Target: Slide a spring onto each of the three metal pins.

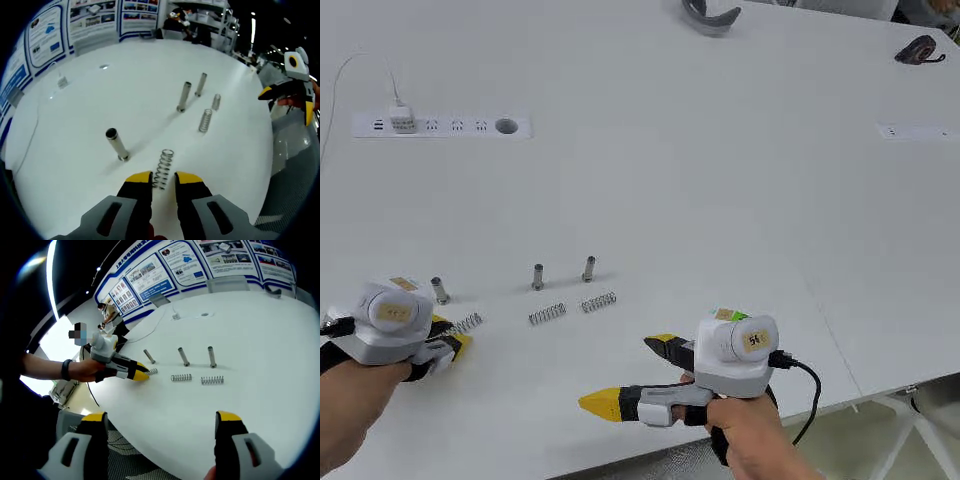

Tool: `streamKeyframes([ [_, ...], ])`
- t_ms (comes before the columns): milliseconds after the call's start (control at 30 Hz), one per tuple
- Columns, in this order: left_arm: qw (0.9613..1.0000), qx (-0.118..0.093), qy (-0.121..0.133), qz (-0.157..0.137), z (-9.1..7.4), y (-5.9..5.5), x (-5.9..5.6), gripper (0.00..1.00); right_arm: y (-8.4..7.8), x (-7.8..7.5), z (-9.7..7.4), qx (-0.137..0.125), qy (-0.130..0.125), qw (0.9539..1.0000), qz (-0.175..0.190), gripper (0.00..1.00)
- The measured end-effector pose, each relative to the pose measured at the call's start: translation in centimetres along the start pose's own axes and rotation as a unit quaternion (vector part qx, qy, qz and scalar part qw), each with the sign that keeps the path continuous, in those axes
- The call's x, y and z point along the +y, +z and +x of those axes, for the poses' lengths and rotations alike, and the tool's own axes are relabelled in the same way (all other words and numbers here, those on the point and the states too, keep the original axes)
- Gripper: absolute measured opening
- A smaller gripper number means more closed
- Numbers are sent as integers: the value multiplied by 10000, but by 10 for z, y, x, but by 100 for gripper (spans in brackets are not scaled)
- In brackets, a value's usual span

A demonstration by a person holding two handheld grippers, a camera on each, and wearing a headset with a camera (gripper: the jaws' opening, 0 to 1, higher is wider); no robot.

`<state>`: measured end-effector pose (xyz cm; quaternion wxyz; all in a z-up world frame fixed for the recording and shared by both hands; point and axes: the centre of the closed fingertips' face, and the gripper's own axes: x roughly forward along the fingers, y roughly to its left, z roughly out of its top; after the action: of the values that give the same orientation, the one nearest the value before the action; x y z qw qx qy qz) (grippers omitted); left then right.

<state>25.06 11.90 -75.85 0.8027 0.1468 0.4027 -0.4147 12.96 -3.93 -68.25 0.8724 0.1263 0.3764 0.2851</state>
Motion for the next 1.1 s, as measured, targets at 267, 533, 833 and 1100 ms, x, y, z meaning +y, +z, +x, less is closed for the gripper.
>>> streamKeyframes([
  [267, 9988, 214, 186, 398, 0, -5, 2, 11, 0, 5, 3, 36, 87, 10000, 15, 89],
  [533, 9998, 131, 115, 64, -10, -9, -4, 11, 0, 7, 3, 19, 145, 9999, 10, 87],
  [833, 10000, -33, 56, 19, -28, -3, -14, 11, -1, 12, 3, -11, 197, 9998, 27, 84],
  [1100, 9998, -166, -18, 79, -41, -1, -21, 11, 0, 17, 5, -35, 281, 9996, 25, 82],
])
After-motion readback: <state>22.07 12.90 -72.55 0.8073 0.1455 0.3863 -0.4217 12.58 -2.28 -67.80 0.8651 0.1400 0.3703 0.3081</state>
